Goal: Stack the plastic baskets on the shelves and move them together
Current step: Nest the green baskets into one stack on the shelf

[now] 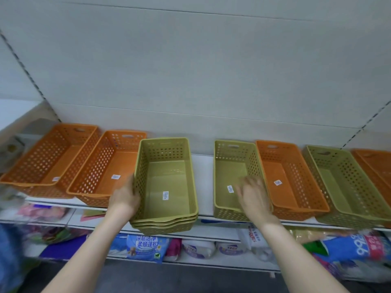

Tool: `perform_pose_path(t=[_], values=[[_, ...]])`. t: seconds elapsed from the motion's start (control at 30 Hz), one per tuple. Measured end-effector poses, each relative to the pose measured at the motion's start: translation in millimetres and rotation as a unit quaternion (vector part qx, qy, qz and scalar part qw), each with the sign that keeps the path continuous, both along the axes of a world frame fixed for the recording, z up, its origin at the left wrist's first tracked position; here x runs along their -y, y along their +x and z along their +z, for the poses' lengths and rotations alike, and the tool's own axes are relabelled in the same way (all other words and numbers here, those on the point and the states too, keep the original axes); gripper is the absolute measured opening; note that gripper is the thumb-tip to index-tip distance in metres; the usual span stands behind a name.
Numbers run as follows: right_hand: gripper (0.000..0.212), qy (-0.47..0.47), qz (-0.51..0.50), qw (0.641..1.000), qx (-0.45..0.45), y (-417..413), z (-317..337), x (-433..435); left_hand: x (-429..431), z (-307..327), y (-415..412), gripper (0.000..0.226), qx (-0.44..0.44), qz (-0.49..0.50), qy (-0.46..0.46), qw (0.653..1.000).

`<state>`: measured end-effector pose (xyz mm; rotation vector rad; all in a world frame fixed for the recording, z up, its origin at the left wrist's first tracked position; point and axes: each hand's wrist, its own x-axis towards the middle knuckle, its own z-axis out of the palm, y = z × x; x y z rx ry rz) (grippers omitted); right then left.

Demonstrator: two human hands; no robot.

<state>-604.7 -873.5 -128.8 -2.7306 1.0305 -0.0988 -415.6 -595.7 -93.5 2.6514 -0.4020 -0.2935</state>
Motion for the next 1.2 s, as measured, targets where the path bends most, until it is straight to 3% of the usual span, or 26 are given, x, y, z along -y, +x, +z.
perform_pose_path(t=[0.07, 0.1, 0.3, 0.37, 0.43, 0.47, 0.5, 0.57, 0.67, 0.8, 1.0, 1.2], values=[[0.062, 0.172, 0.034, 0.985, 0.009, 14, -1, -30, -2, -1, 2, 0.054, -0.005, -0.002, -0.001, 1.0], [0.066, 0.212, 0.045, 0.976, -0.004, 21, -2, -41, -3, -2, 2, 0.053, -0.007, -0.003, -0.002, 1.0], [0.044, 0.244, 0.107, 0.964, -0.002, 37, 8, -57, -8, -3, 3, 0.052, -0.011, -0.016, -0.017, 1.0], [0.041, 0.197, 0.083, 0.976, 0.045, 34, 10, -48, -9, -5, 5, 0.052, -0.014, -0.014, -0.026, 0.999], [0.042, 0.044, -0.012, 0.996, 0.081, 29, 8, -28, -9, -6, 5, 0.051, -0.014, -0.015, -0.032, 0.999], [0.046, -0.012, -0.071, 0.996, 0.057, 26, 7, -17, -8, -6, 4, 0.05, -0.014, -0.013, -0.037, 0.999], [0.051, -0.021, -0.126, 0.992, 0.015, 24, 7, -7, -7, -5, 2, 0.048, -0.015, -0.009, -0.04, 0.999], [0.051, 0.055, -0.182, 0.981, -0.044, 23, 3, 8, -5, -7, 1, 0.045, -0.025, 0.002, -0.047, 0.999], [0.037, 0.084, -0.169, 0.981, -0.038, 23, 14, 19, -6, -12, 5, 0.045, -0.071, 0.025, -0.085, 0.994], [0.033, -0.048, -0.172, 0.981, 0.076, 17, 81, 25, 1, -6, 3, 0.042, -0.18, 0.03, -0.255, 0.95], [0.028, -0.034, -0.138, 0.968, 0.209, 12, 158, 15, 30, 2, -4, 0.031, -0.314, 0.0, -0.376, 0.872], [0.029, 0.059, -0.063, 0.984, 0.153, 44, 123, -37, 39, 9, -3, 0.032, -0.378, -0.003, -0.414, 0.828]])
